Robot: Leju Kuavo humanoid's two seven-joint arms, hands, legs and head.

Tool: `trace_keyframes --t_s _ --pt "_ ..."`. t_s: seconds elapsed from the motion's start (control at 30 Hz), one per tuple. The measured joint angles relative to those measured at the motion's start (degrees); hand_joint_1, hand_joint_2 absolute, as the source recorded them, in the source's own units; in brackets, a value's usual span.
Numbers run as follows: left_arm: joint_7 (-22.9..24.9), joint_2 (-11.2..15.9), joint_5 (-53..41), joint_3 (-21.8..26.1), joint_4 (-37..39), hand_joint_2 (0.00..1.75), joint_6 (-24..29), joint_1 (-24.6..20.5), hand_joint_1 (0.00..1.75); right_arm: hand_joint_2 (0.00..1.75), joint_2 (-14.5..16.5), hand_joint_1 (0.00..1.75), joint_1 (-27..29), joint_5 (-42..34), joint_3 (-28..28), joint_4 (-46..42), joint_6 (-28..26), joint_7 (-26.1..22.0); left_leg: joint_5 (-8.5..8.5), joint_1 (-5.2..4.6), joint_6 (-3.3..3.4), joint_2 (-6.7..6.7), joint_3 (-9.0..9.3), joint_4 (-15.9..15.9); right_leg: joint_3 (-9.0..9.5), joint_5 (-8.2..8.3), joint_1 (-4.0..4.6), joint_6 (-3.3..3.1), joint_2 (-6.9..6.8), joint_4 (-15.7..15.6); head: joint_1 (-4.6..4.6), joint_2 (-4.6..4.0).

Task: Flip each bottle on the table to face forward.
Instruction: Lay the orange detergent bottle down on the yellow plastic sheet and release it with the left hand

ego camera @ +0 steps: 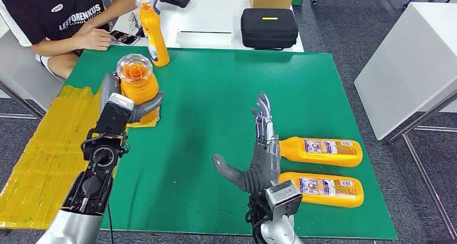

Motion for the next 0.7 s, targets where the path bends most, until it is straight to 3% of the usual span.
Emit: trace_keyframes --t_s 0.17,0.4,0.57,0.7 --pt "2.24 1.23 -15.09 1.45 2.41 1.75 9.59 -0.57 1.75 1.75 -0.48 0.0 1.72 -0.44 -2.11 -2.96 1.32 -0.37 0.0 0.0 0.0 0.0 0.01 0.0 0.0 0.0 0.0 0.0 0.0 0.0 -0.01 0.0" --pt "10.5 2.38 -37.38 2.4 13.72 1.75 22.13 -3.36 1.75 1.75 -0.22 0.0 1.98 0.32 -3.93 -4.75 3.04 -0.06 0.01 0.0 0.0 0.0 0.02 0.0 0.01 0.01 0.0 0.0 0.0 0.0 0.0 0.0" --pt "18.79 3.07 -52.16 2.31 23.89 1.75 25.18 -5.59 1.75 1.75 0.21 0.0 1.95 0.65 -4.89 -5.03 3.82 0.14 0.01 0.0 0.0 0.0 0.01 0.0 0.01 0.01 0.0 0.0 0.01 0.0 0.0 0.0" --pt "22.32 3.68 -58.44 1.88 30.41 1.75 25.44 -6.61 1.75 1.75 0.49 0.0 1.95 0.64 -5.39 -5.04 4.21 0.14 0.01 0.0 0.0 0.01 0.01 0.0 0.0 0.0 0.0 0.0 0.01 0.0 -0.01 0.0"
